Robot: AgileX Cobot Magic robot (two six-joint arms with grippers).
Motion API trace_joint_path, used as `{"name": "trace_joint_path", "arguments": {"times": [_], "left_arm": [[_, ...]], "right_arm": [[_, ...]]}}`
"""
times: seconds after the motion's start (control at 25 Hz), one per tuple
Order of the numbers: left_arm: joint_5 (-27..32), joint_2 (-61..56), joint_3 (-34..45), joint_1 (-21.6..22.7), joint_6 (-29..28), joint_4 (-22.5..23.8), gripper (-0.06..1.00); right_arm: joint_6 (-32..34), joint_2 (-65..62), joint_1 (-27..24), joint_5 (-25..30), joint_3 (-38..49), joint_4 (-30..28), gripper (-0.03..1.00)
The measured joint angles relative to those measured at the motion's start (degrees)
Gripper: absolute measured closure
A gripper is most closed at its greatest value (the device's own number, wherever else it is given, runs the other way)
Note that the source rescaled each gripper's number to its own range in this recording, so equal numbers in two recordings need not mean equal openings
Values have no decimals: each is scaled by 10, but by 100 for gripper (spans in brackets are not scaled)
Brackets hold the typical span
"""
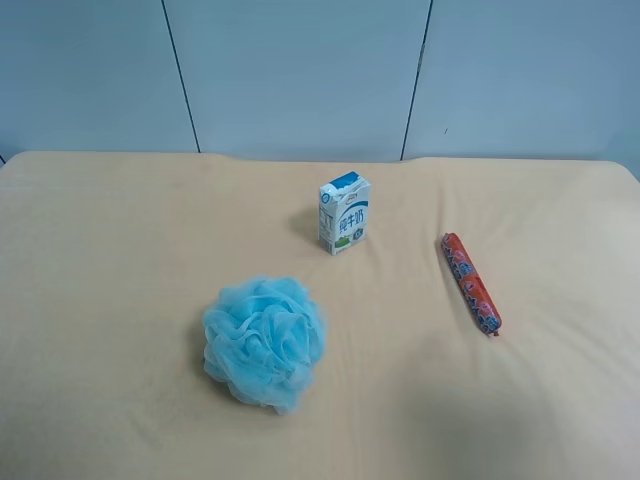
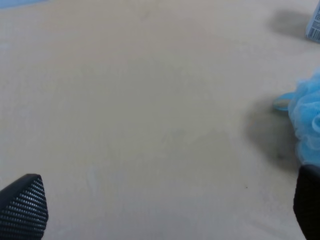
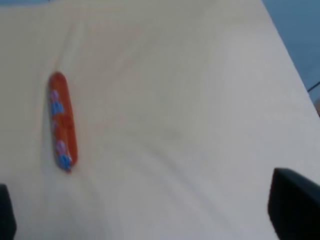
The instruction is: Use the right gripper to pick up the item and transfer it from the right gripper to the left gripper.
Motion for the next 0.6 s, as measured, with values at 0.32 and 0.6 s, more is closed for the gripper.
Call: {"name": "trace_joint_path", "arguments": {"times": [0.32, 0.6], "left_arm": [[0, 0, 0, 0, 0, 0, -5], [0, 0, 0, 0, 0, 0, -5]], "right_arm": [[-79, 169, 41, -3, -46, -6, -3], [-94, 321, 162, -3, -135, -86, -3]]}}
